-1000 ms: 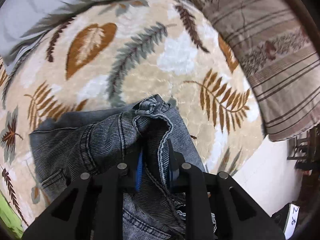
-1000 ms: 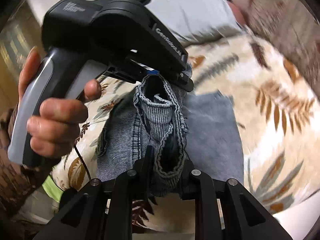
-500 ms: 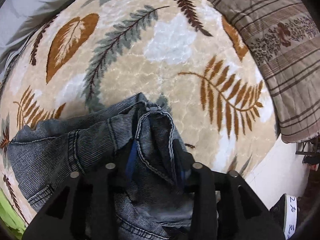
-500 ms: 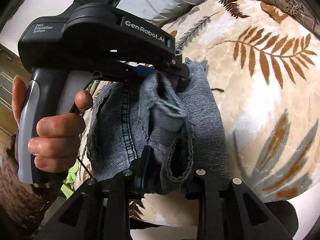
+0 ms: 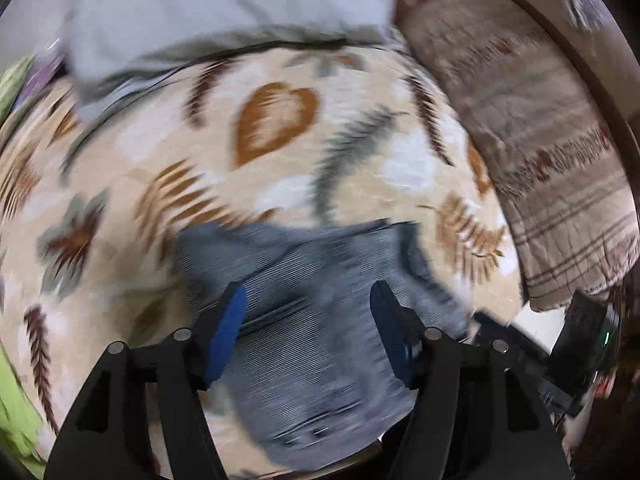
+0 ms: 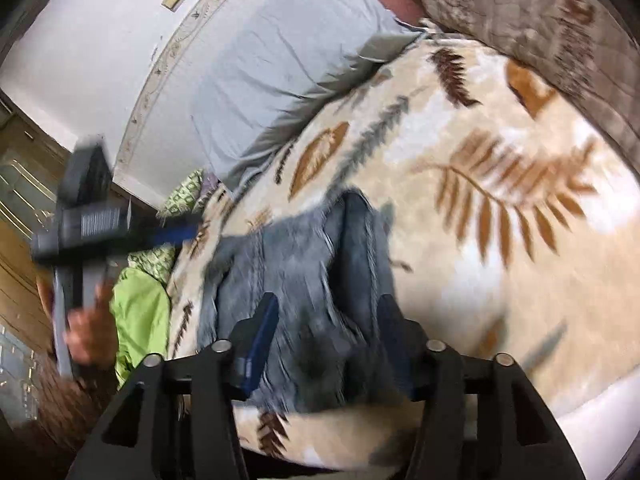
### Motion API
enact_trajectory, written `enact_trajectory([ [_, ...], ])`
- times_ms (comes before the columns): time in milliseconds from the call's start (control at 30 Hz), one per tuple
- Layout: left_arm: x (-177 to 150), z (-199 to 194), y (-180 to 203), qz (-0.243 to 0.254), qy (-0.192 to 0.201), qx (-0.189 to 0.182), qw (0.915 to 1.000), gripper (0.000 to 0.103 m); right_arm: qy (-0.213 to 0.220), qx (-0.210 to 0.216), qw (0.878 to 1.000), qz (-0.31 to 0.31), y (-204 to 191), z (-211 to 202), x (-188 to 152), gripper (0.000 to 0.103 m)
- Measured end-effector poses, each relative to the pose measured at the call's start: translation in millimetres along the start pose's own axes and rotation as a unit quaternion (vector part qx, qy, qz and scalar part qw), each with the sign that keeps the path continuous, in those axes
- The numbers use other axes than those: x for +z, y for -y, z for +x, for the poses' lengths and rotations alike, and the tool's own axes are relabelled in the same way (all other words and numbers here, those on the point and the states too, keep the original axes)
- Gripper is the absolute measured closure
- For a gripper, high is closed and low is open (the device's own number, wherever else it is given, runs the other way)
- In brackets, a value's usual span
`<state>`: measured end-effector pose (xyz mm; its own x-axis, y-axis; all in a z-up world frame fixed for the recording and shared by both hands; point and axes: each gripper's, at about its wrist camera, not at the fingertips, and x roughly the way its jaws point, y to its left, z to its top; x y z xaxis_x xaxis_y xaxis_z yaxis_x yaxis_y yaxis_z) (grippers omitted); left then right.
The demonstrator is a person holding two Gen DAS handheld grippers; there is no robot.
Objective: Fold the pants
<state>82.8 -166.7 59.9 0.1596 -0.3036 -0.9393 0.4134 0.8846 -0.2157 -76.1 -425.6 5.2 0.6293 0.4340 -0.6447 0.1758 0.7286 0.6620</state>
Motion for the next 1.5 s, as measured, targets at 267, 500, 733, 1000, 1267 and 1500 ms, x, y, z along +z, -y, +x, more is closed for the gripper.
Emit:
enact_trajectory([
  [267,-45,42,-59,-0.103,-0.053,-0.074,0.9906,0.039,-0.064,-0.040,0.997,0.010,2,77,21,0.041],
  [500,-52,51,-42,-0.092,-0.033,-0.064,0.9931,0.041,-0.062,-0.054,0.995,-0.056,-6,70,35,0.097],
  [733,-58,73,-29,-0.060,-0.013,0.013,0.9980,0.039,-0.079,-0.066,0.994,-0.041,20,88,26,0.096],
  [1000,-57,83,-37,-0.073,-0.015,0.009,0.9972,0.035,-0.082,-0.023,0.996,0.007,45,95,26,0.097],
  [1267,-60,67,-35,-0.073,-0.014,0.017,0.9971,0.036,-0.076,-0.014,0.997,0.021,31,67,31,0.069],
  [1500,-104,43,-38,-0.083,-0.006,-0.028,0.9961,0.035,-0.092,-0.007,0.996,-0.012,17,47,1,0.054],
])
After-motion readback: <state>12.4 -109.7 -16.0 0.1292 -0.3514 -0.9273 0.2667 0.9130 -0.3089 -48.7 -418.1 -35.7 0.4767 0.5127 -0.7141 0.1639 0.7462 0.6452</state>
